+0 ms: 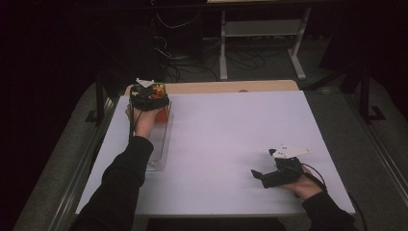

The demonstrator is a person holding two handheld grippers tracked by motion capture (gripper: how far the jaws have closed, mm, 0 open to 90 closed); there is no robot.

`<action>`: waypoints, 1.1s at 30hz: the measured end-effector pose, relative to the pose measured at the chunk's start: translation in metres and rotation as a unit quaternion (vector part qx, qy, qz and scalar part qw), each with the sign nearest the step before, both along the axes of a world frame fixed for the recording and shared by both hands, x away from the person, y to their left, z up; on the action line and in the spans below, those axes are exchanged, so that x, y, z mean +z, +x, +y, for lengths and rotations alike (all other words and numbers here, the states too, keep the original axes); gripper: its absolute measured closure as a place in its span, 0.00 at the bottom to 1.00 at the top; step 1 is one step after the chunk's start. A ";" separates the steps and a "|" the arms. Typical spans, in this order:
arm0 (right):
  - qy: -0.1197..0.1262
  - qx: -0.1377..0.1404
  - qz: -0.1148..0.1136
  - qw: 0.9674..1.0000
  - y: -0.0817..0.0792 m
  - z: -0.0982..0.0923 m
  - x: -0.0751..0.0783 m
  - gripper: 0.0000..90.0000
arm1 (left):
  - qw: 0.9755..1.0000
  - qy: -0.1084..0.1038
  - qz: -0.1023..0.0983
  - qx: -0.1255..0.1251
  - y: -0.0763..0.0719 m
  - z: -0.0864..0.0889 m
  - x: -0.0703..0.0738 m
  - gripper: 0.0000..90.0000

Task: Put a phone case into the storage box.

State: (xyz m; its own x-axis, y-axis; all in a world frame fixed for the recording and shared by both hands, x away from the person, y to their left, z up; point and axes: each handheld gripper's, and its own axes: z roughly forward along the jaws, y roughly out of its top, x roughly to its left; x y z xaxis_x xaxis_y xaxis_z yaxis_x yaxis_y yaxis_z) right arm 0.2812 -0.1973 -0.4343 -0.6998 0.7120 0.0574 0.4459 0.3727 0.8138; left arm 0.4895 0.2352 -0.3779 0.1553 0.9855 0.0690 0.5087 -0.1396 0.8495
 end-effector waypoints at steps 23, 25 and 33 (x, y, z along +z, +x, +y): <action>-0.001 -0.002 0.002 1.000 -0.001 0.000 0.001 0.00 | 0.996 -0.032 0.011 -0.082 -0.028 0.017 0.028 0.00; -0.002 -0.002 0.001 1.000 -0.001 0.000 0.001 0.00 | 0.994 -0.035 0.015 -0.104 -0.035 0.017 0.031 0.00; -0.002 0.000 -0.005 1.000 -0.001 0.000 0.001 0.00 | 0.978 -0.051 0.012 -0.201 -0.066 0.010 0.042 0.00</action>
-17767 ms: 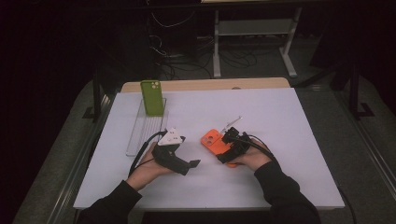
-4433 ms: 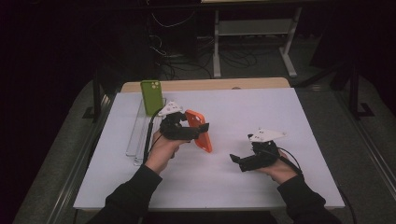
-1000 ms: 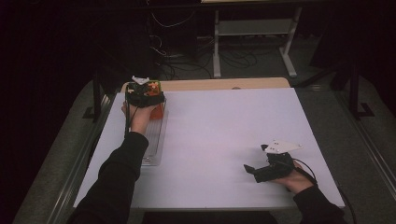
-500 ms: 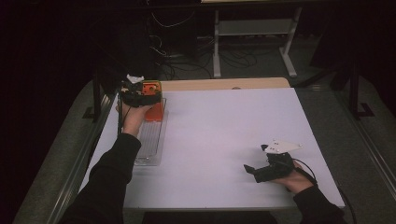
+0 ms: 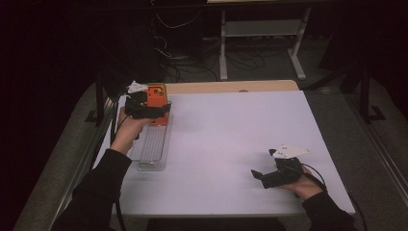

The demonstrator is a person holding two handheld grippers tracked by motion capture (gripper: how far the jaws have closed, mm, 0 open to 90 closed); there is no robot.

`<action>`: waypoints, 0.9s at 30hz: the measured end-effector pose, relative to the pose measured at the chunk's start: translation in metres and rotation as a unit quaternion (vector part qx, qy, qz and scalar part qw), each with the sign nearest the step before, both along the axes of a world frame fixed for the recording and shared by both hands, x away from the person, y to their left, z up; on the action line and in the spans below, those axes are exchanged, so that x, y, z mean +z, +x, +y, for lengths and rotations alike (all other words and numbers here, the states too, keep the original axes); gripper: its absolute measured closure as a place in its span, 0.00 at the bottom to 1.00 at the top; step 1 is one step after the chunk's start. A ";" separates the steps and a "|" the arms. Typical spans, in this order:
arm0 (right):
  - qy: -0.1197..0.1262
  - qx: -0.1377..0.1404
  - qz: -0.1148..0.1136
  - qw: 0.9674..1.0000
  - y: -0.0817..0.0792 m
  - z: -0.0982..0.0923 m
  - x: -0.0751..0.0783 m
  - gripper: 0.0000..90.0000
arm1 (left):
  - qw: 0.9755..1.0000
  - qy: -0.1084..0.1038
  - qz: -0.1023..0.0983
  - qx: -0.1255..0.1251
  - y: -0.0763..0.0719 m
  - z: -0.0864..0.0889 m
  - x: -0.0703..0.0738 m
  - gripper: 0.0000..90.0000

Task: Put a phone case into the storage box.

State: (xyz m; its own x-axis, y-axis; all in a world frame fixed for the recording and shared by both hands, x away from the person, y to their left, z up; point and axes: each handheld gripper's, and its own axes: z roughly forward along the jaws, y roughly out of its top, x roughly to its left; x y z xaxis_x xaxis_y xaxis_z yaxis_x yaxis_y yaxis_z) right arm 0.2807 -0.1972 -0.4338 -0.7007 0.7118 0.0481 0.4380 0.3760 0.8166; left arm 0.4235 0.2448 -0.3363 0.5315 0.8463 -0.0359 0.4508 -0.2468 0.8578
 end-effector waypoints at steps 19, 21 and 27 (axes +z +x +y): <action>0.014 0.007 -0.013 1.000 -0.002 -0.001 0.014 0.00 | 0.989 0.016 0.001 -0.146 -0.085 -0.004 -0.022 0.00; 0.017 0.007 -0.017 1.000 -0.002 -0.002 0.017 0.00 | 0.988 0.013 0.003 -0.153 -0.091 -0.003 -0.027 0.00; 0.019 0.012 -0.027 0.999 -0.002 -0.002 0.026 0.00 | 0.985 0.015 -0.001 -0.171 -0.105 -0.001 -0.040 0.00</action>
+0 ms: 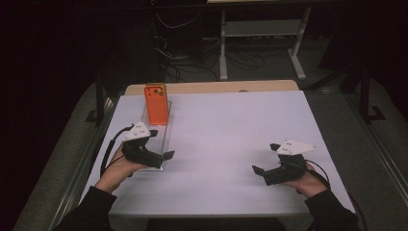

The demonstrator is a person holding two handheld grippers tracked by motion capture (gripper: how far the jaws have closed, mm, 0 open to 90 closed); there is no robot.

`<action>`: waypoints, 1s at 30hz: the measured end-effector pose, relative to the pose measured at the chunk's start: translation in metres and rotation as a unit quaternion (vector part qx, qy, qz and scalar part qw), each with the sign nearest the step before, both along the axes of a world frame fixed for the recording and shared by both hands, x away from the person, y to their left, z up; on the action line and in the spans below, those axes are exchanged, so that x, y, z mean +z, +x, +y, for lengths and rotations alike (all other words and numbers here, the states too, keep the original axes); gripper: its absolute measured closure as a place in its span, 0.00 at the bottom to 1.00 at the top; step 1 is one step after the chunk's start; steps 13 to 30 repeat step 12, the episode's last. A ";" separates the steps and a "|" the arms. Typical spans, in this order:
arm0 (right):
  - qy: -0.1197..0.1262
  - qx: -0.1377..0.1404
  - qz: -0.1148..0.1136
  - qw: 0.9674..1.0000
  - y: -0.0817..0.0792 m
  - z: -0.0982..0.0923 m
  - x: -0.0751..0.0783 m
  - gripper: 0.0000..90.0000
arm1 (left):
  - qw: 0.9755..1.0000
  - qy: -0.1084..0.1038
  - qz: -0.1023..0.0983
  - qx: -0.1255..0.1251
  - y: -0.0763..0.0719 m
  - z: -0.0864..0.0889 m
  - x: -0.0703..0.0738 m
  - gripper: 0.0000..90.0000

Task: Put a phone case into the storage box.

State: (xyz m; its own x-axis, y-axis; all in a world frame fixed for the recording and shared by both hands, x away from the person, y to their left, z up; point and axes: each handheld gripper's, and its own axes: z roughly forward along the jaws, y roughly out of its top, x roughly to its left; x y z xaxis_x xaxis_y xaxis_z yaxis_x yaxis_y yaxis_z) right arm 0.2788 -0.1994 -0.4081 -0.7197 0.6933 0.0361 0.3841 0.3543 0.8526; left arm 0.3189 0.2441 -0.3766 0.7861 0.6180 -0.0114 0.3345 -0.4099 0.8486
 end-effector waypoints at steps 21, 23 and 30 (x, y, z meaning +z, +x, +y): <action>0.004 0.003 -0.011 1.000 0.000 0.001 0.006 0.00 | 1.000 -0.003 0.009 -0.014 -0.012 0.006 -0.018 0.00; 0.004 0.003 -0.011 1.000 0.000 0.001 0.006 0.00 | 1.000 -0.003 0.009 -0.014 -0.012 0.006 -0.018 0.00; 0.004 0.003 -0.011 1.000 0.000 0.001 0.006 0.00 | 1.000 -0.003 0.009 -0.014 -0.012 0.006 -0.018 0.00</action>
